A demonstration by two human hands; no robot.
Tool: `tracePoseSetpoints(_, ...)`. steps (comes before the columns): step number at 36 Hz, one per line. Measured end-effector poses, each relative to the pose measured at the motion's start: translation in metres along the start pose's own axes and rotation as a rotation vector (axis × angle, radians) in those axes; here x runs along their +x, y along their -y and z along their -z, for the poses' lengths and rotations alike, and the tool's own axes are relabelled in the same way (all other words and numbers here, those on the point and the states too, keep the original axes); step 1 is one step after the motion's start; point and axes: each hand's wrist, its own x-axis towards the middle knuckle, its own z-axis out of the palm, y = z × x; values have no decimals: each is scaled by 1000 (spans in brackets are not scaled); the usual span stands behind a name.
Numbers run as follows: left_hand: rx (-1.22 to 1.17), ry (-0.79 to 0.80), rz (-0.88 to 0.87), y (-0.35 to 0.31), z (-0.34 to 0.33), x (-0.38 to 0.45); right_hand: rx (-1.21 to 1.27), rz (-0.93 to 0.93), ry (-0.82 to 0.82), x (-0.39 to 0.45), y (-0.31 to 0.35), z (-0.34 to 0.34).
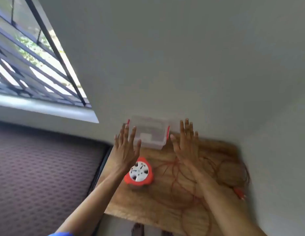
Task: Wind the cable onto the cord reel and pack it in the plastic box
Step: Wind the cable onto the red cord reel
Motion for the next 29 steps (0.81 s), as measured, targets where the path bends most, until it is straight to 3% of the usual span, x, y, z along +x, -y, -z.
tracePoseSetpoints(4, -8, 123, 220, 20, -14, -33, -71, -1, 165, -31, 8, -31)
tracePoseSetpoints(8, -13, 214, 329, 42, -27, -60, -64, 15, 309, -54, 17, -56)
tracePoseSetpoints(12, -151, 272, 506, 53, -36, -76, -136, 49, 405, -71, 28, -74)
tracePoseSetpoints(17, -548, 400, 800, 54, -49, -79, -276, 10, 533, -83, 39, -92)
tracePoseSetpoints(22, -826, 320, 987, 47, -51, -79, -271, -47, 595, -85, 43, -99)
tracePoseSetpoints(25, -914, 324, 1038, 51, -53, -74, -275, -30, 626, -77, 42, -98)
tracePoseSetpoints(29, -1046, 370, 927, 49, -49, -69, -290, -16, 626, -65, 40, -97)
